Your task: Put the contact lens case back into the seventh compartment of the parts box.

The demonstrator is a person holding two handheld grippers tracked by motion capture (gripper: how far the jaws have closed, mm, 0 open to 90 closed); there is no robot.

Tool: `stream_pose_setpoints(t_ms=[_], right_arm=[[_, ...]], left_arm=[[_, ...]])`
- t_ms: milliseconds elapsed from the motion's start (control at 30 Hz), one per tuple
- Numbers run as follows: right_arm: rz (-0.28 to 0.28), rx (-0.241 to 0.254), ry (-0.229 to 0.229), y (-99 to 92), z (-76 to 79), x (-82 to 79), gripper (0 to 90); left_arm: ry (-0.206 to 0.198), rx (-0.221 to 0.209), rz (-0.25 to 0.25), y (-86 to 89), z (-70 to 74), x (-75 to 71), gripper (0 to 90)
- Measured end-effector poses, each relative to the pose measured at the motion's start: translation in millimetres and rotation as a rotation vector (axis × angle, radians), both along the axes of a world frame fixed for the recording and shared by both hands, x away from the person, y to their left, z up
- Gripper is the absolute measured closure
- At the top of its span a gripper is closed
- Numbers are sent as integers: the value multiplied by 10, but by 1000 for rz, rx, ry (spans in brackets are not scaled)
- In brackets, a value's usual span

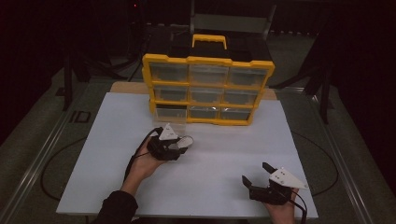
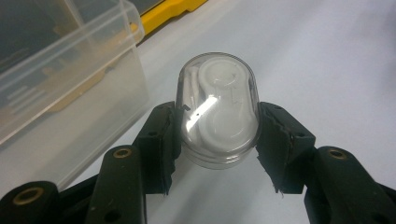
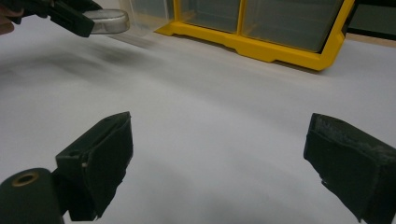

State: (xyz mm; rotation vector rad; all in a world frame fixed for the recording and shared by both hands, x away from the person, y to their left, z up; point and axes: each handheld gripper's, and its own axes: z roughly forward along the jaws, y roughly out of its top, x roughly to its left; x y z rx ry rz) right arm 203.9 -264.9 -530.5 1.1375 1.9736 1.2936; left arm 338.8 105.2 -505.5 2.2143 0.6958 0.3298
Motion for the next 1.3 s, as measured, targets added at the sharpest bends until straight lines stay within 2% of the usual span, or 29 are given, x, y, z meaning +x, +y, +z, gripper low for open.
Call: stream_pose_setpoints(t_ms=[633, 1000, 1167, 1300], right_arm=[[0, 4, 0, -5, 0, 1, 82], [-1, 3, -1, -8, 0, 0, 82], [-1, 4, 0, -6, 1, -2, 82], [-1, 4, -1, -7, 1, -1, 82]], left_arm=[[-9, -30, 4, 71, 245, 30, 501], [-39, -34, 17, 133, 438, 70, 501], [-46, -46, 29, 169, 490, 88, 501], [-52, -39, 36, 194, 524, 105, 501]])
